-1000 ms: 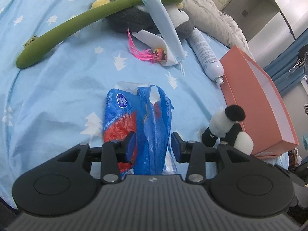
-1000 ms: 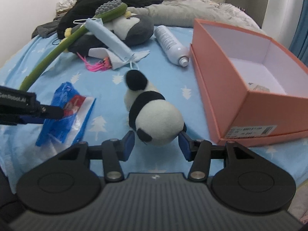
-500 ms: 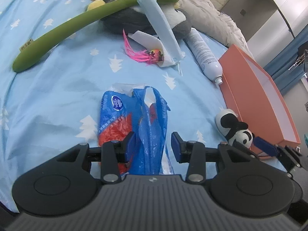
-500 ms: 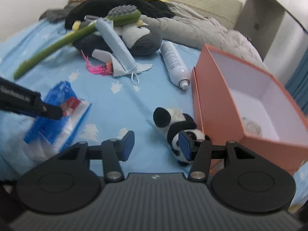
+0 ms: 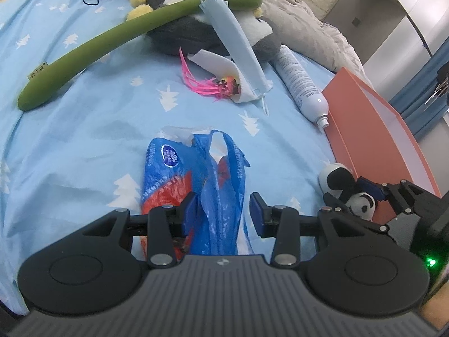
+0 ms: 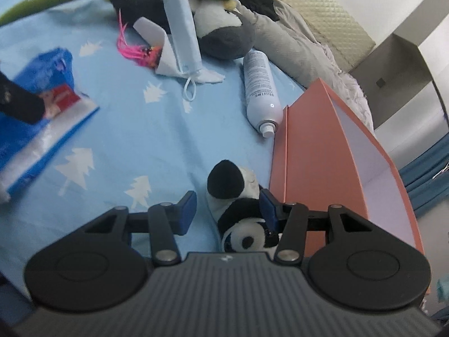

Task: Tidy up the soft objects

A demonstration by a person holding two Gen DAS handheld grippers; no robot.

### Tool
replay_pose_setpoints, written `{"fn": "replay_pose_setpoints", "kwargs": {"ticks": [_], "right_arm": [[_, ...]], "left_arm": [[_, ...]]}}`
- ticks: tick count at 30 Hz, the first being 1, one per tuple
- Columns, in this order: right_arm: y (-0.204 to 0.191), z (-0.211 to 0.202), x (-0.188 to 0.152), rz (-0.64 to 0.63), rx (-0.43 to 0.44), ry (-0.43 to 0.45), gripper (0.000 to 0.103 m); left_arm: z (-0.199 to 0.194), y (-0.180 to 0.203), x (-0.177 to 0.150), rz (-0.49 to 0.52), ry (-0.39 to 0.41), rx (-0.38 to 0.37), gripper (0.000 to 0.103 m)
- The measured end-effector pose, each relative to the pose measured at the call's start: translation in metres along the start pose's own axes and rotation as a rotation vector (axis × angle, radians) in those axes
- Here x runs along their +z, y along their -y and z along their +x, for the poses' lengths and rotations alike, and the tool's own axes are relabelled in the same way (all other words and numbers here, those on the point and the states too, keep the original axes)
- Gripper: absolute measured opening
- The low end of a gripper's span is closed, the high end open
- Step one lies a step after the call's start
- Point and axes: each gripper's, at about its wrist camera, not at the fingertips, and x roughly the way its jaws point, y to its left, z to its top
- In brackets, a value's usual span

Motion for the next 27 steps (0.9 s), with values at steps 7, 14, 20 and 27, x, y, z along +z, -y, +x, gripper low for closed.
{"fn": "replay_pose_setpoints", "kwargs": {"ticks": [7, 14, 20, 27], "right_arm": [[-0.002, 0.012, 0.004, -0.028, -0.039, 0.000, 0.040], [0.001, 0.011, 0.007, -0.015, -0.036, 0.010, 0.029], [0.014, -0.007, 0.006, 0.064, -0.006, 0.042, 0.028], [0.031, -0.037, 0.012, 0.194, 0.059, 0.098, 0.028]], "left_arm": [[0.003, 0.001, -0.001, 0.021, 0.012, 0.012, 0.046], [0.004, 0.002, -0.003, 0.029, 0.014, 0.018, 0.046], [0.005, 0.002, -0.002, 0.029, 0.021, 0.029, 0.046], [0.006, 0.001, -0.003, 0.030, 0.020, 0.036, 0.046]]}}
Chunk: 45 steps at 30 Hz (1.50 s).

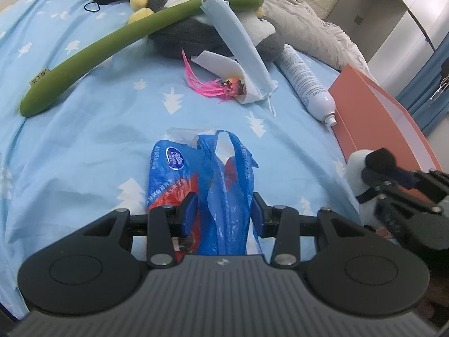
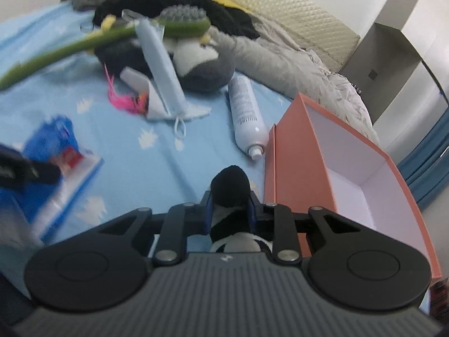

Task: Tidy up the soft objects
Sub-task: 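Carry blue packet in left gripper and panda plush in right gripper over pink box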

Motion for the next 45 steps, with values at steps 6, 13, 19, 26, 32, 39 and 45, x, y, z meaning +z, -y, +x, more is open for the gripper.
{"fn": "replay_pose_setpoints", "kwargs": {"ticks": [6, 13, 19, 26, 32, 39, 45], "right_arm": [[0.009, -0.018, 0.005, 0.172, 0.161, 0.001, 0.028], [0.007, -0.012, -0.012, 0.309, 0.285, -0.073, 0.028], [0.016, -0.017, -0.018, 0.370, 0.304, -0.072, 0.028], [0.034, -0.030, -0.012, 0.425, 0.330, -0.020, 0.028], [0.059, -0.052, 0.005, 0.459, 0.329, 0.065, 0.028], [0.097, -0.073, 0.035, 0.476, 0.295, 0.171, 0.028], [0.134, -0.081, 0.059, 0.509, 0.261, 0.227, 0.028]], "left_arm": [[0.003, 0.000, 0.002, 0.011, 0.006, 0.016, 0.044], [0.011, 0.004, 0.004, 0.053, 0.012, 0.061, 0.017], [0.002, 0.005, 0.009, 0.067, 0.043, 0.064, 0.007], [-0.024, 0.020, 0.024, 0.096, 0.087, 0.026, 0.007], [-0.051, 0.045, 0.046, 0.125, 0.131, -0.042, 0.007], [-0.076, 0.088, 0.081, 0.173, 0.188, -0.148, 0.007], [-0.092, 0.138, 0.112, 0.260, 0.254, -0.224, 0.007]]}}
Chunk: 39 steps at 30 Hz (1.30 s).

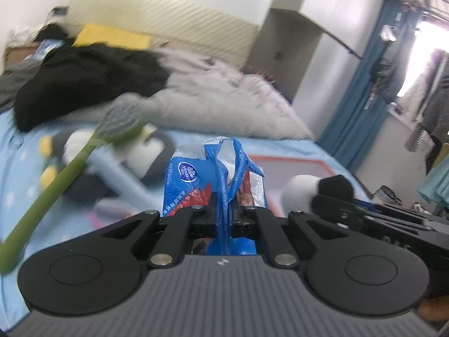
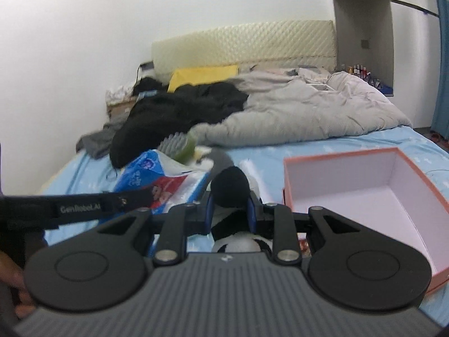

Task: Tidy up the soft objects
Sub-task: 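Carry blue packet in left gripper and panda plush in right gripper over pink box, then open left gripper dropping blue packet while right gripper drops panda into box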

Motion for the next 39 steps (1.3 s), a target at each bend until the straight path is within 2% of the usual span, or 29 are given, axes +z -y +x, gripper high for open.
{"fn": "replay_pose_setpoints", "kwargs": {"ticks": [6, 11, 14, 18, 24, 30, 33, 39], "right_arm": [[0.026, -0.003, 0.033, 0.010, -0.051, 0.041, 0.028], [0.052, -0.003, 0.055, 0.000, -0.111, 0.048, 0.028], [0.075, 0.004, 0.067, 0.026, -0.144, 0.016, 0.028], [0.117, 0.027, 0.073, 0.097, -0.190, -0.087, 0.028], [0.173, 0.063, 0.061, 0.144, -0.279, -0.233, 0.028], [0.230, 0.092, 0.034, 0.283, -0.333, -0.361, 0.028], [0.242, 0.099, 0.018, 0.273, -0.377, -0.402, 0.028], [0.264, 0.108, -0.008, 0.319, -0.397, -0.463, 0.028]], "left_arm": [[0.017, 0.039, 0.035, 0.044, 0.020, -0.066, 0.007], [0.045, 0.074, 0.060, 0.095, 0.002, -0.111, 0.007], [0.072, 0.093, 0.071, 0.107, -0.040, -0.150, 0.007], [0.122, 0.120, 0.072, 0.181, -0.094, -0.127, 0.007], [0.191, 0.150, 0.060, 0.238, -0.243, -0.140, 0.007], [0.259, 0.164, 0.039, 0.209, -0.408, -0.149, 0.007], [0.280, 0.169, 0.027, 0.216, -0.468, -0.156, 0.007], [0.302, 0.177, 0.010, 0.242, -0.533, -0.147, 0.007]]}}
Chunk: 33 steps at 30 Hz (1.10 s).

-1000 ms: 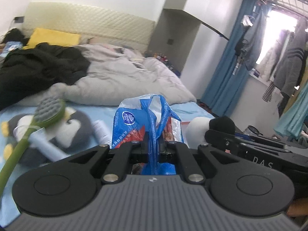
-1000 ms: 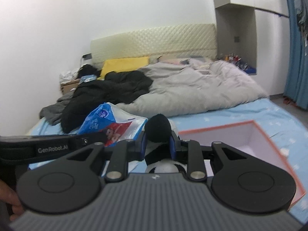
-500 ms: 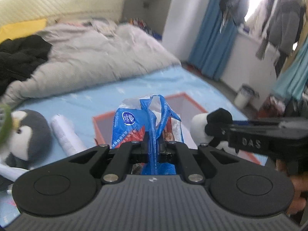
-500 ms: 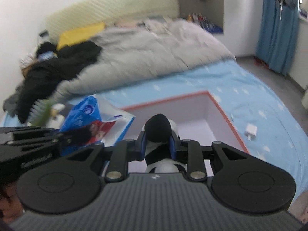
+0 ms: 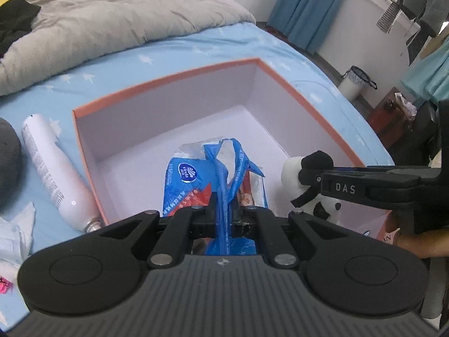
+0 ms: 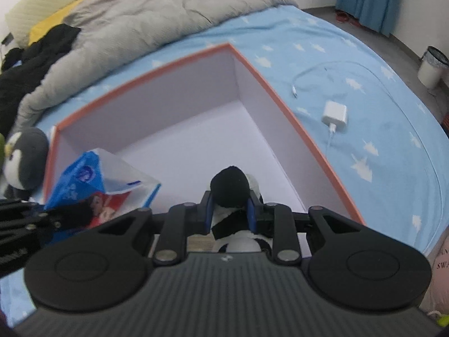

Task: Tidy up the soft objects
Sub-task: 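Open left gripper dropping blue packet while right gripper drops panda into box, then move both open grippers from the pink box back over the pile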

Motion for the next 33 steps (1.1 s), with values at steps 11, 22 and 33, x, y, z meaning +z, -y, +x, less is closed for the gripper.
{"fn": "replay_pose_setpoints", "kwargs": {"ticks": [11, 22, 33], "right_arm": [[0.009, -0.004, -0.002, 0.015, 0.028, 0.014, 0.032], [-0.018, -0.051, -0.016, -0.032, 0.098, 0.181, 0.032], [-0.060, -0.081, -0.068, -0.159, 0.188, 0.331, 0.033]], "left_arm": [[0.010, -0.004, -0.001, -0.021, -0.014, 0.018, 0.036], [-0.065, -0.006, -0.030, 0.041, 0.199, 0.078, 0.038], [-0.122, -0.038, -0.094, 0.002, 0.357, 0.107, 0.038]]}}
